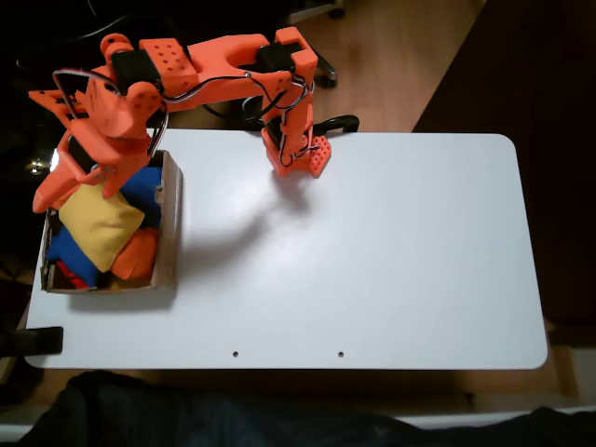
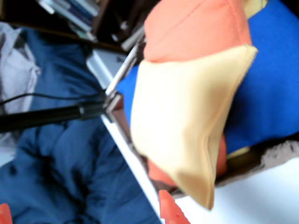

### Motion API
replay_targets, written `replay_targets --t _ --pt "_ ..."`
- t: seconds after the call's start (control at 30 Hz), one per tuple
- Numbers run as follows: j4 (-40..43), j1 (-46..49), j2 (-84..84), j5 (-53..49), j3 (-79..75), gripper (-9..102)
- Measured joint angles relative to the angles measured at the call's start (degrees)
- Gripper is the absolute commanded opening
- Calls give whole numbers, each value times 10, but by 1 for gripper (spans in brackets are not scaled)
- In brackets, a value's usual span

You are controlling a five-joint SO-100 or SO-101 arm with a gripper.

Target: Grasp a bag and put it in the box.

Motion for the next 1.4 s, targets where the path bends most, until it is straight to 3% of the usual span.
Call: replay_targets --t 0.53,1.4 --pt "-61 -105 183 26 168 62" --pt "-79 -273 347 182 226 61"
